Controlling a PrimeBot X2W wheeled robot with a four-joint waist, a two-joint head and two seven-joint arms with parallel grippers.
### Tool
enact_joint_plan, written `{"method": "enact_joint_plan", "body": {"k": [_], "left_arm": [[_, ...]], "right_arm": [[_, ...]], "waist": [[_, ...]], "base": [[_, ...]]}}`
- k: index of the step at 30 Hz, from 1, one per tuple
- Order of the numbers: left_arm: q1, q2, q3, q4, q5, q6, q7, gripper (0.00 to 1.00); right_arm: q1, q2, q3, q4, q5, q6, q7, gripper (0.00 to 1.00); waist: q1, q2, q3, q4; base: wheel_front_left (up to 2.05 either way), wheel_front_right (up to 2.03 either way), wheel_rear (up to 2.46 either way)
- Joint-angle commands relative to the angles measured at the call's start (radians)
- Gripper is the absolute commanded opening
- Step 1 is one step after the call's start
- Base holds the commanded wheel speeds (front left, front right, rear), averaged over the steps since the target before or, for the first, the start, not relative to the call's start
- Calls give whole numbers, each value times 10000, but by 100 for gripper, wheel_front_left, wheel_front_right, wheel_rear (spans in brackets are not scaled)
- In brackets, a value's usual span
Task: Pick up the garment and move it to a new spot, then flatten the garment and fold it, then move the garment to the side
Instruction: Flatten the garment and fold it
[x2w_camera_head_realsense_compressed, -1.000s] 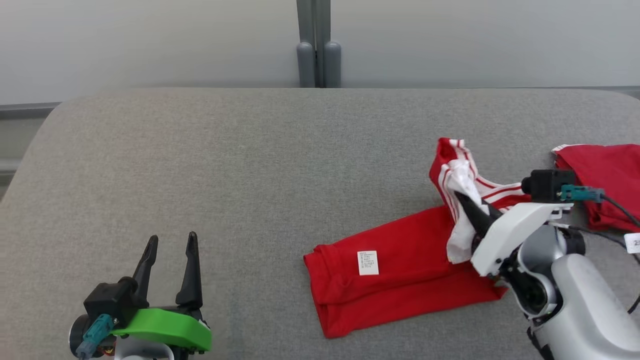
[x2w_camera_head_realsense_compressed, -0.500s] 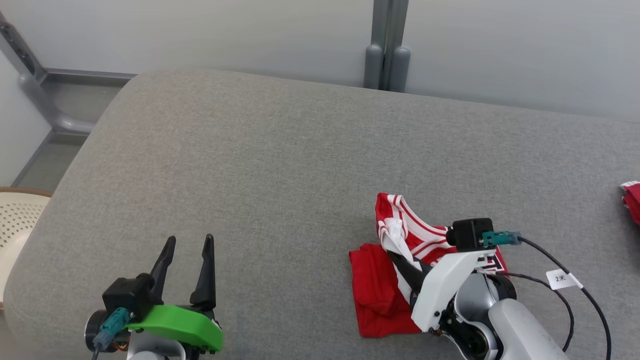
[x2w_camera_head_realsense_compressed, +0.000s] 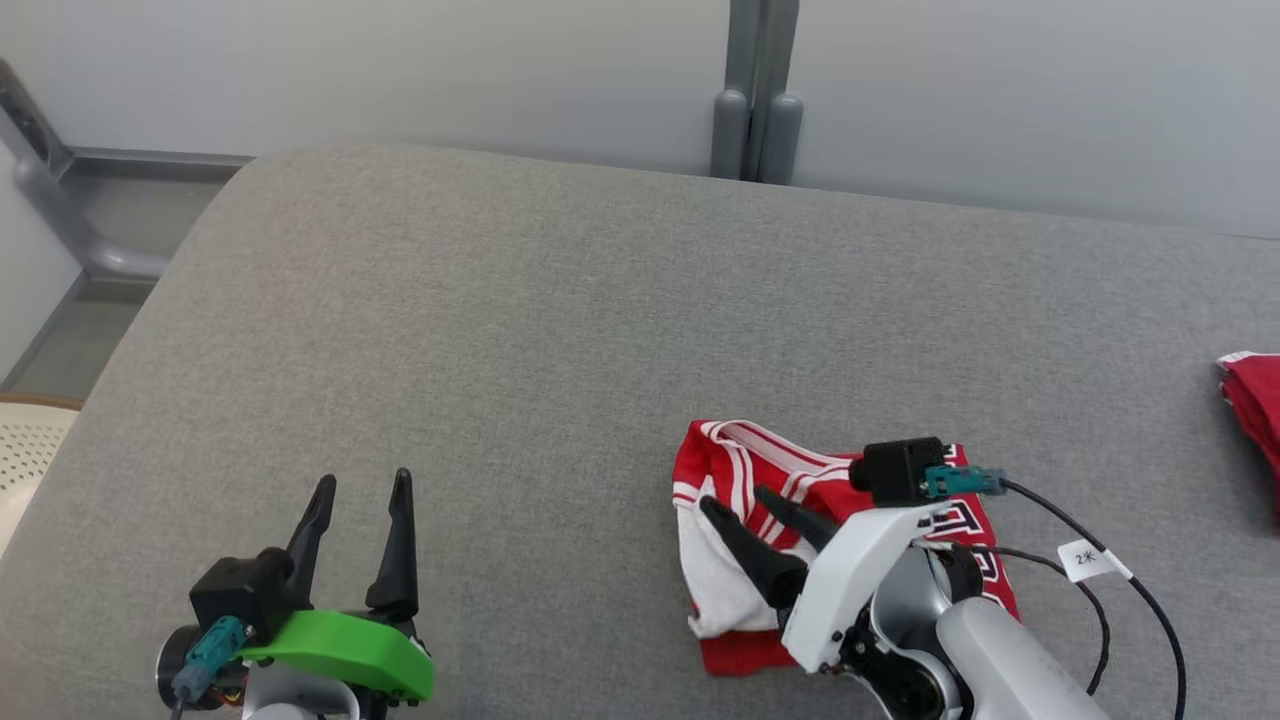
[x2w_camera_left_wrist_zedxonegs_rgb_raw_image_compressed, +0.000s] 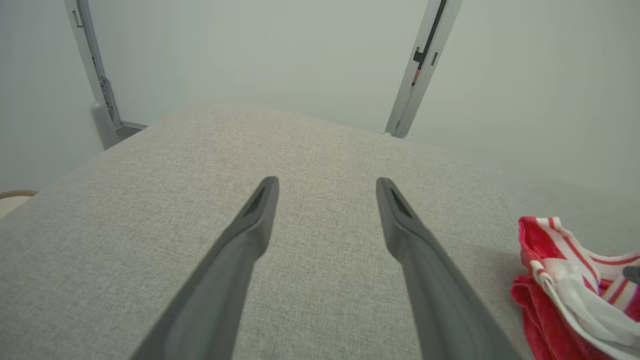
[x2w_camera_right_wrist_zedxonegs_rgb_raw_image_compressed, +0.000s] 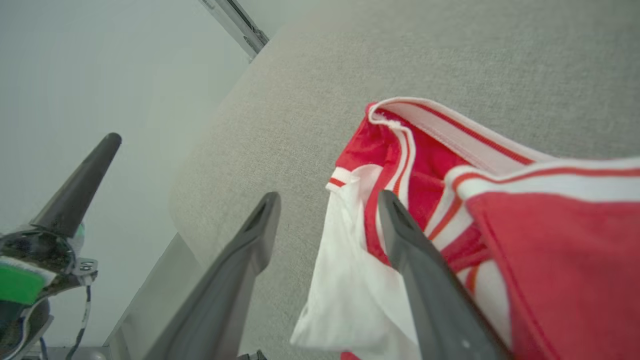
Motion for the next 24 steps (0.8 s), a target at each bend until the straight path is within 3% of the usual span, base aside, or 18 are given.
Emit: {"method": "enact_joint_plan", "body": {"k": [1, 5, 11, 16, 23, 24], "left_arm": [[107, 76, 54, -37, 23, 36, -26, 100], [270, 86, 127, -96, -10, 89, -48, 100], [457, 58, 99, -248, 50, 124, -63, 100], [438, 54, 43, -328, 76, 102, -70, 100], [219, 78, -44, -343, 59, 34, -25, 100], [174, 76, -50, -329, 46, 17, -20, 100]], "right_arm": [[10, -237, 1, -306, 99, 2, -253, 100], [96, -704, -148, -1391, 308, 4, -1128, 100], [334, -1413, -1632, -2092, 187, 2, -2203, 100], [313, -1797, -2868, -1190, -570, 4, -2335, 100], [-405, -2060, -2737, 446, -545, 4, -2121, 98], [-615, -2109, -2601, 740, -574, 4, -2117, 51]], "waist": [[0, 0, -219, -343], [0, 0, -405, -687], [0, 0, -562, -950], [0, 0, -546, -918], [0, 0, -360, -627], [0, 0, -309, -562]], "base": [[0, 0, 0], [0, 0, 0], [0, 0, 0], [0, 0, 0], [0, 0, 0], [0, 0, 0]]}}
